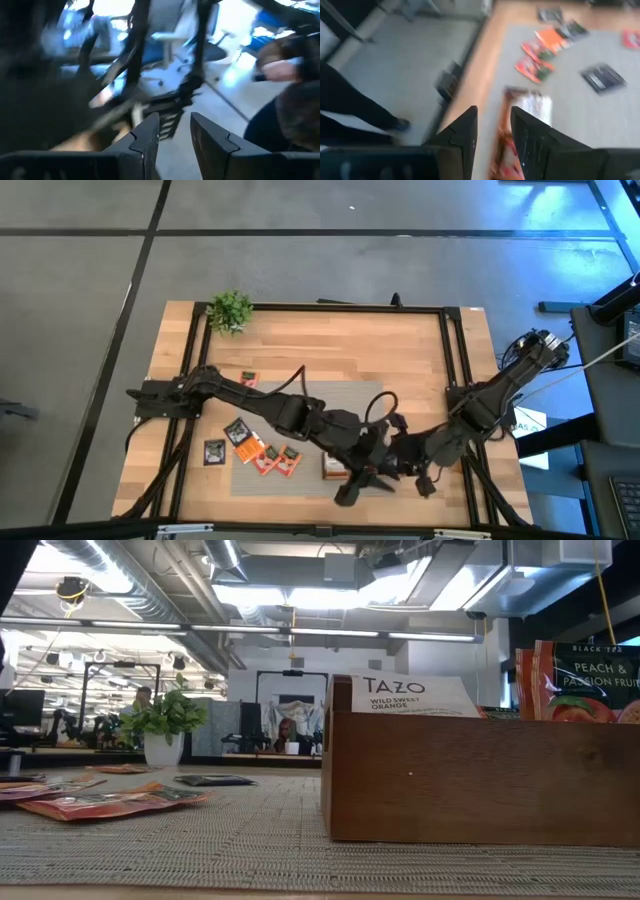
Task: Pick & Place Tea
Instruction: Adjust the yellow tea bags in the wooden organizer
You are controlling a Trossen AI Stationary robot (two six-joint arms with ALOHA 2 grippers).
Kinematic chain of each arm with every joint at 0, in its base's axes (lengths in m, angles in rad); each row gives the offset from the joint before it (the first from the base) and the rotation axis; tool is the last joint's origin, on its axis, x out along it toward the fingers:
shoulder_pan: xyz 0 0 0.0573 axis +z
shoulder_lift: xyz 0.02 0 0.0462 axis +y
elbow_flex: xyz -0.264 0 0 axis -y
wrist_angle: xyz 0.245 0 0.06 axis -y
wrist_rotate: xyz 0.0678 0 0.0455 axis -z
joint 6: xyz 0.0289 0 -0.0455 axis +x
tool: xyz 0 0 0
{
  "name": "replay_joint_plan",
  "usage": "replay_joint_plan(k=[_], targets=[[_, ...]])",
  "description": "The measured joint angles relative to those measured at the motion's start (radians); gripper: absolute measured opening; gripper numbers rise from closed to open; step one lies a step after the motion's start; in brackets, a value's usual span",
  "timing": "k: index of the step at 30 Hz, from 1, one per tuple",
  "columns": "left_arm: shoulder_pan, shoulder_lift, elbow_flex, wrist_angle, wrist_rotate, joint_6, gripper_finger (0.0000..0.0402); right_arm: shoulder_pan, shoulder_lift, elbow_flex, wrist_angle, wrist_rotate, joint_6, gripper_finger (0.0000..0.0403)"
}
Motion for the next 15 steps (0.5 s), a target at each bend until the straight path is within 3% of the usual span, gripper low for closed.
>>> replay_joint_plan(k=[4, 11, 15], targets=[[-0.012, 0.003, -0.002, -0.035, 0.003, 0.043, 0.0106, 0.0, 0.068, 0.026, -0.066, 0.029, 0.08, 0.012], [-0.024, 0.002, -0.002, -0.078, 0.101, 0.051, 0.0105, 0.011, 0.205, 0.071, -0.062, -0.008, 0.199, 0.012], [-0.035, -0.008, -0.002, -0.158, 0.085, 0.05, 0.0105, 0.027, 0.27, 0.077, -0.065, -0.041, 0.276, 0.012]])
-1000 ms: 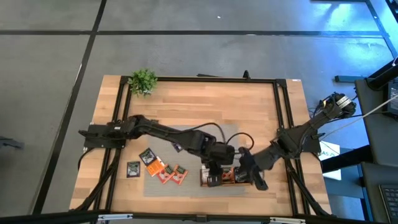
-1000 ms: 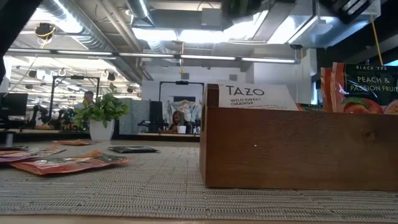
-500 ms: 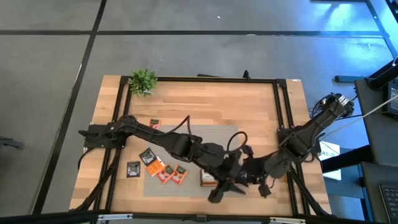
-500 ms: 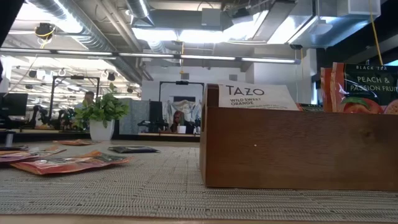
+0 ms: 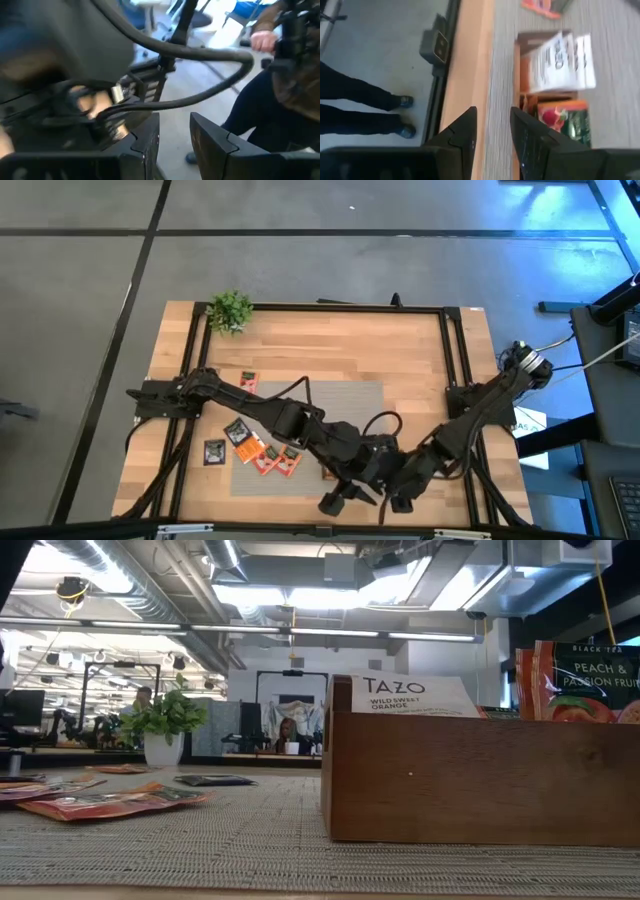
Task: Pick & Place Tea
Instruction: Adjust the yellow tea bags in the wooden organizer
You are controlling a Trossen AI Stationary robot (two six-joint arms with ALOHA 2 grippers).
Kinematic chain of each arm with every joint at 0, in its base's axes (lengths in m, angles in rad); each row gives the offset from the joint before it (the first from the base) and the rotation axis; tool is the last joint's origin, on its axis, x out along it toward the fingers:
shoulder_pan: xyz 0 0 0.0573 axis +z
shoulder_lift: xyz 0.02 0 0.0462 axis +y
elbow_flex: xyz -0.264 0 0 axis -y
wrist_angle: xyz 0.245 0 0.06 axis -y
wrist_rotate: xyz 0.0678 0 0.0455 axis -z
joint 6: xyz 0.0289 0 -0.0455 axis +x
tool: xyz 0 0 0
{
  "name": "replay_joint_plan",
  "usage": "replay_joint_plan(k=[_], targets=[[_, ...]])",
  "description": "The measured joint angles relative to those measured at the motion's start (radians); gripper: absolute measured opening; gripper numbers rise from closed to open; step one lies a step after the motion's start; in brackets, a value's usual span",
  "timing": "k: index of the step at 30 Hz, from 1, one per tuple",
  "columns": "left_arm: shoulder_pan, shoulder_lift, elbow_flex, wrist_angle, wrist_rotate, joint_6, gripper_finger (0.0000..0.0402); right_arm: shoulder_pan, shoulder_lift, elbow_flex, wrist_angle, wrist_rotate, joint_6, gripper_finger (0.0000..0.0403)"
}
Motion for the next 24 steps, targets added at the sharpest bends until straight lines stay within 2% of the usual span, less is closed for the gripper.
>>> replay_joint_plan(k=[7, 12, 15, 19, 24], targets=[[-0.063, -0.063, 0.0, -0.113, -0.186, -0.06, 0.0105, 0.023, 0.11, 0.002, -0.018, 0.001, 0.092, 0.012], [-0.112, -0.106, 0.0, -0.164, -0.291, -0.061, 0.0109, -0.001, 0.177, 0.002, -0.02, 0.007, 0.094, 0.012], [-0.137, -0.119, 0.0, -0.221, -0.367, -0.081, 0.0109, -0.032, 0.187, 0.002, -0.037, 0.014, 0.094, 0.012], [-0.162, -0.12, 0.0, -0.281, -0.463, -0.11, 0.0107, -0.081, 0.188, 0.001, -0.116, 0.08, 0.128, 0.012], [-0.174, -0.12, 0.0, -0.333, -0.544, -0.148, 0.0106, -0.12, 0.171, 0.001, -0.169, 0.073, 0.115, 0.012]])
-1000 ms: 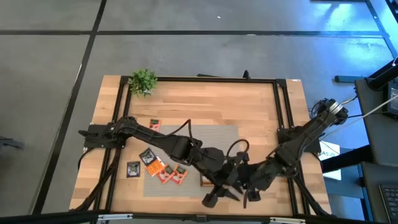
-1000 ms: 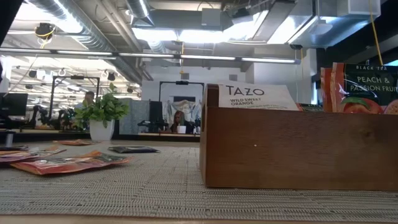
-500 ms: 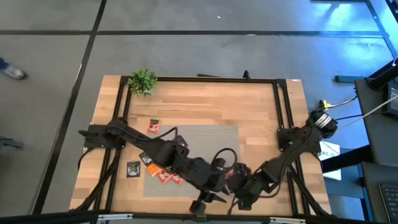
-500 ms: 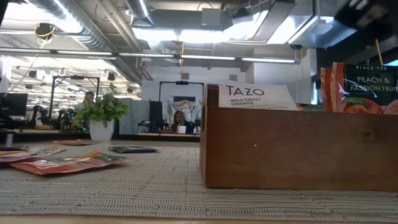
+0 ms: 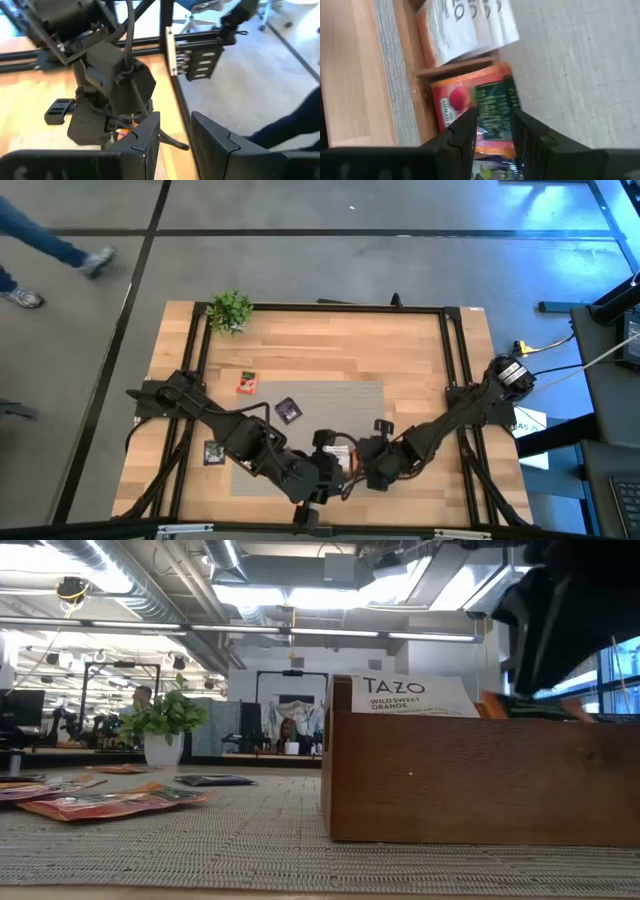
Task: Pick & Place Tea
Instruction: Adjust the yellow tea bags in the wooden organizer, then put the right black tea bag into the right compartment of the wooden organizer
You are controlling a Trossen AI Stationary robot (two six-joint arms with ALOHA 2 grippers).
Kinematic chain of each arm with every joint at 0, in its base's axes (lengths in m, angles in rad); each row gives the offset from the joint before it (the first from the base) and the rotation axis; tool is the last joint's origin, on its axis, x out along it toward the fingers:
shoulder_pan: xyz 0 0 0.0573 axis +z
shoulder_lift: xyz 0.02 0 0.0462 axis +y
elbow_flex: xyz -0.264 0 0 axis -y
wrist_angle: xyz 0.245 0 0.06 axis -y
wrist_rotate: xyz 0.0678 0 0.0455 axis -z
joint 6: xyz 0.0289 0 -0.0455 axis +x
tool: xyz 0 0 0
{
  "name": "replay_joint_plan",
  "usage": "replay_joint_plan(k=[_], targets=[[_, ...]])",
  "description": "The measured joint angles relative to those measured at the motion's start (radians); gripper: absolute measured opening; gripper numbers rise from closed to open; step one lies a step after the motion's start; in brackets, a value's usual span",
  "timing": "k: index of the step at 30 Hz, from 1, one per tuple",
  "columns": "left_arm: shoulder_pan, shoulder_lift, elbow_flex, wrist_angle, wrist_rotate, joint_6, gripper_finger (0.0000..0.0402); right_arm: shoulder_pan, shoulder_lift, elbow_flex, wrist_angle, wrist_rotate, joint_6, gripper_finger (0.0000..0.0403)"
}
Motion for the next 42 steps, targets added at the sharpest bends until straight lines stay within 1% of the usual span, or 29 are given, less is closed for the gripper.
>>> replay_joint_plan(k=[5, 11, 16, 19, 22, 23, 24, 25, 26, 28, 29, 32, 36, 40, 42], targets=[[0.005, -0.018, 0.0, 0.022, -0.011, -0.013, 0.011, 0.002, -0.066, 0.069, -0.014, 0.019, -0.111, 0.012], [0.023, -0.043, 0.0, 0.146, -0.047, 0.038, 0.0106, 0.004, -0.162, 0.2, -0.05, 0.118, -0.287, 0.012], [0.052, -0.052, 0.0, 0.205, -0.061, 0.051, 0.011, 0.004, -0.259, 0.287, -0.146, 0.182, -0.401, 0.012], [0.068, -0.076, -0.001, 0.17, -0.064, 0.042, 0.0109, 0.003, -0.33, 0.297, -0.176, 0.185, -0.448, 0.012], [0.069, -0.143, -0.001, 0.129, -0.079, 0.043, 0.0107, 0.0, -0.39, 0.292, -0.178, 0.203, -0.491, 0.012], [0.069, -0.172, 0.0, 0.089, -0.092, 0.042, 0.0106, -0.003, -0.403, 0.292, -0.176, 0.219, -0.501, 0.012], [0.068, -0.2, 0.0, 0.031, -0.117, 0.031, 0.0106, -0.006, -0.413, 0.292, -0.175, 0.236, -0.509, 0.012], [0.065, -0.224, 0.0, -0.018, -0.159, 0.006, 0.0107, -0.009, -0.421, 0.292, -0.175, 0.253, -0.521, 0.012], [0.063, -0.248, -0.011, -0.033, -0.216, -0.022, 0.0108, -0.013, -0.425, 0.292, -0.175, 0.267, -0.527, 0.012], [0.055, -0.298, -0.071, -0.004, -0.323, -0.043, 0.011, -0.021, -0.425, 0.292, -0.175, 0.286, -0.535, 0.012], [0.055, -0.317, -0.11, 0.035, -0.346, -0.038, 0.011, -0.025, -0.422, 0.29, -0.176, 0.287, -0.543, 0.012], [0.06, -0.365, -0.272, 0.145, -0.35, -0.021, 0.0111, -0.045, -0.4, 0.29, -0.179, 0.29, -0.555, 0.012], [0.118, -0.442, -0.575, 0.349, -0.277, -0.054, 0.011, -0.095, -0.358, 0.29, -0.175, 0.294, -0.57, 0.012], [0.17, -0.602, -0.874, 0.562, -0.207, -0.123, 0.011, -0.149, -0.319, 0.289, -0.164, 0.292, -0.576, 0.012], [0.181, -0.683, -1.02, 0.698, -0.174, -0.13, 0.0111, -0.18, -0.297, 0.289, -0.145, 0.271, -0.581, 0.012]])
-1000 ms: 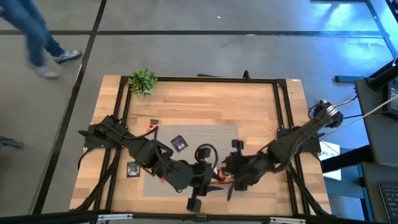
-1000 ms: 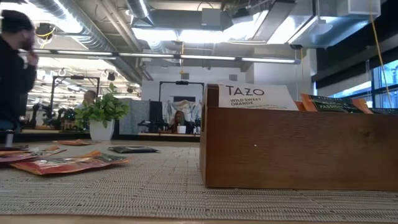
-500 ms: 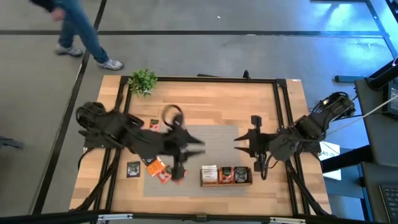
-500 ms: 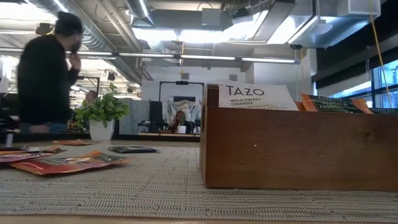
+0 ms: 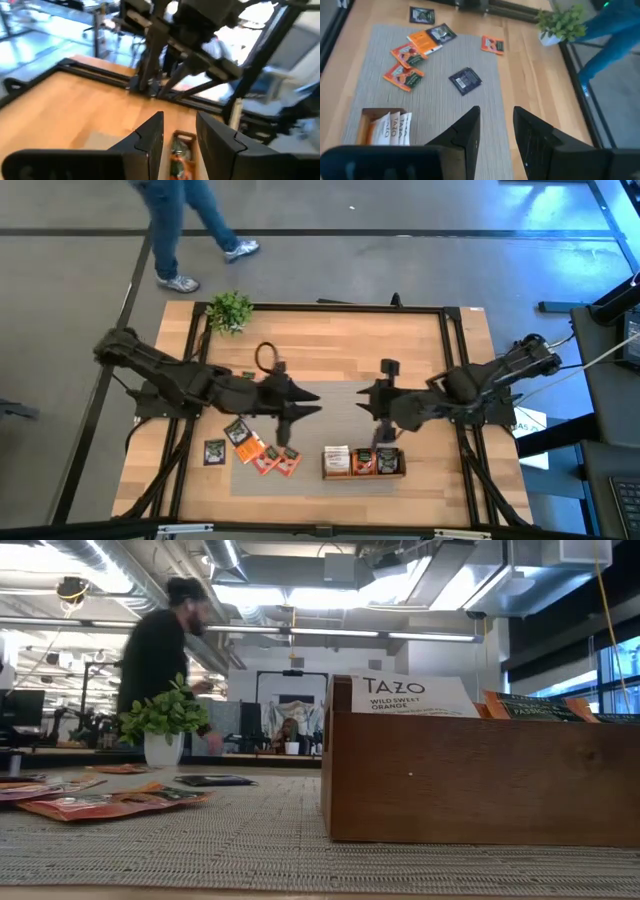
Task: Pick & Place Tea
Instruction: Put the right black tea bag into the right compartment of the wooden organizer
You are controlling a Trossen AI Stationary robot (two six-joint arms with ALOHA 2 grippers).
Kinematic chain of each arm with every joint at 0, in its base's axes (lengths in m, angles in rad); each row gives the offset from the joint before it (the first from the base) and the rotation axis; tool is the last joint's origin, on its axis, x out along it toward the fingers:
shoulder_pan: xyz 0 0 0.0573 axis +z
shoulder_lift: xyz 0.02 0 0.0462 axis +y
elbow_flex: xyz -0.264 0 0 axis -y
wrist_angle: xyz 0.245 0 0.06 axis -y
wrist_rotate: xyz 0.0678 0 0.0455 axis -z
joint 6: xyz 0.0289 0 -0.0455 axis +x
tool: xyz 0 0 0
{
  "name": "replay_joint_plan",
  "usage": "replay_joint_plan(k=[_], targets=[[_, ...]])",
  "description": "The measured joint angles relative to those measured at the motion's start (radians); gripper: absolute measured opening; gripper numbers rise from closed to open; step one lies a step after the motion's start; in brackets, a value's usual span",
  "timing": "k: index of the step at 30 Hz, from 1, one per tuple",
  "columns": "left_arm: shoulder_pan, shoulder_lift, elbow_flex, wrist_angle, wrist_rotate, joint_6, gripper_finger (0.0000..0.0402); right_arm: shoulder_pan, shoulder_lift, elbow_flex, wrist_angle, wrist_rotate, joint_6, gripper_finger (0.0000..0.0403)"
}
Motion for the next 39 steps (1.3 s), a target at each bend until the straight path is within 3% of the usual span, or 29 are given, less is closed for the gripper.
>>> replay_joint_plan(k=[4, 8, 17, 21, 26, 30, 39], targets=[[0.019, -0.134, -0.249, 0.135, 0.029, -0.032, 0.0109, -0.073, 0.061, 0.0, 0.074, -0.078, -0.033, 0.012], [0.052, -0.214, -0.431, 0.136, 0.022, -0.175, 0.0109, -0.163, 0.142, 0.0, 0.194, -0.203, -0.097, 0.012], [0.125, -0.223, -0.659, 0.134, 0.168, -0.277, 0.0109, -0.36, 0.381, 0.0, 0.469, -0.557, -0.056, 0.012], [0.136, -0.224, -0.699, 0.111, 0.214, -0.289, 0.011, -0.408, 0.489, 0.0, 0.52, -0.648, 0.021, 0.012], [0.136, -0.224, -0.703, -0.036, 0.241, -0.319, 0.0113, -0.448, 0.569, -0.001, 0.513, -0.787, 0.061, 0.012], [0.137, -0.224, -0.704, -0.111, 0.2, -0.391, 0.0114, -0.466, 0.588, -0.001, 0.501, -0.798, 0.058, 0.012], [0.133, -0.224, -0.704, -0.098, 0.173, -0.479, 0.0114, -0.514, 0.588, -0.001, 0.502, -0.79, 0.055, 0.012]])
